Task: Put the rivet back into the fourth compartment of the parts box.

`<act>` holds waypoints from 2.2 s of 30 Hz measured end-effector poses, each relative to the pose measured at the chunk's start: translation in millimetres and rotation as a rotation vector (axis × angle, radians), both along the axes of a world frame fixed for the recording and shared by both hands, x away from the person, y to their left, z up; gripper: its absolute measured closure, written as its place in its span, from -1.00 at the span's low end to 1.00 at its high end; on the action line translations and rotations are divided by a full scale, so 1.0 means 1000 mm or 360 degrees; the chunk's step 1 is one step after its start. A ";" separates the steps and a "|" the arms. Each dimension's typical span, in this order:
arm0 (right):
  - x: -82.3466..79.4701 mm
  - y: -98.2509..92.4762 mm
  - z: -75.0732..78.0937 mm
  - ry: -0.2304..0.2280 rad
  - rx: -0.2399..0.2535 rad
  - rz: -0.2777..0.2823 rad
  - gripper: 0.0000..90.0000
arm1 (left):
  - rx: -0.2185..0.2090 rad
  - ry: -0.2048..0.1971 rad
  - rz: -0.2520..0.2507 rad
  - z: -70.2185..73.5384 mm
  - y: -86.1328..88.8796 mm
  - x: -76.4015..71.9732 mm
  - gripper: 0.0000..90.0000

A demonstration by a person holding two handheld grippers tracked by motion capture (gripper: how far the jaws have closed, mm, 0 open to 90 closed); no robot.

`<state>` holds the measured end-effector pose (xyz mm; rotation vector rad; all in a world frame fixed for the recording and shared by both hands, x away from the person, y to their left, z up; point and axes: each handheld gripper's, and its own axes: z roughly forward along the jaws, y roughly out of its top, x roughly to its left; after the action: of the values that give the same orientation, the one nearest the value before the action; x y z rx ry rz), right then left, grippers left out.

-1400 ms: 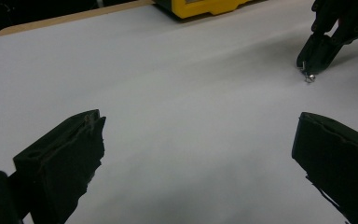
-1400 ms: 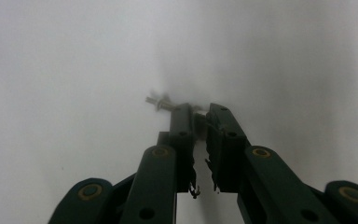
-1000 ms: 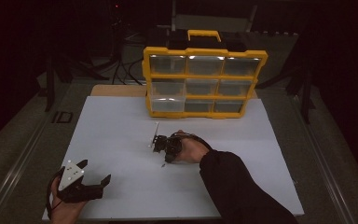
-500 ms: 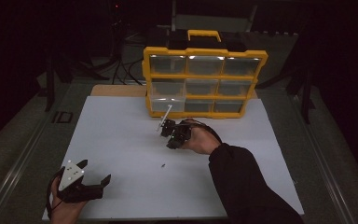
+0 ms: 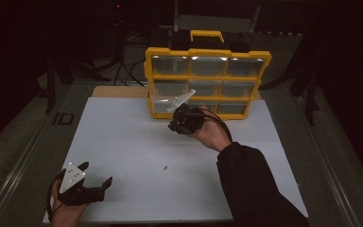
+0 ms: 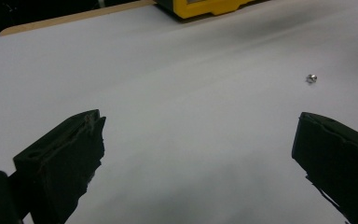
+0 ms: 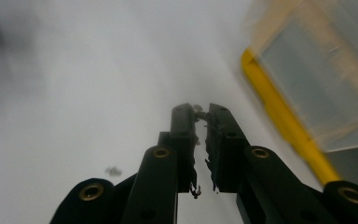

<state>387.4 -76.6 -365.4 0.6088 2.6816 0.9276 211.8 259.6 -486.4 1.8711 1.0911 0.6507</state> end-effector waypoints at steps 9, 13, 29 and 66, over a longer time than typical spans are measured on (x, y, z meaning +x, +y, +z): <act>0.004 -0.010 0.023 -0.0187 0.0246 -0.0172 0.81 | 0.0000 0.0000 0.0001 0.000 0.000 0.000 -0.94; 0.009 -0.014 0.030 -0.0254 0.0335 -0.0269 0.81 | 0.0000 0.0000 0.0001 0.000 0.000 0.000 -0.94; 0.044 -0.010 0.043 -0.0299 0.0406 -0.0563 0.79 | -0.0002 0.0000 -0.0001 0.000 0.000 0.000 -0.94; 0.006 0.011 0.022 -0.0072 -0.0151 -0.0004 -0.46 | 0.0000 0.0007 0.0004 -0.001 0.001 -0.001 -0.94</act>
<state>393.2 -65.4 -343.3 0.5638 2.6665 0.7988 210.9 260.2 -487.1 1.8722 1.0967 0.6482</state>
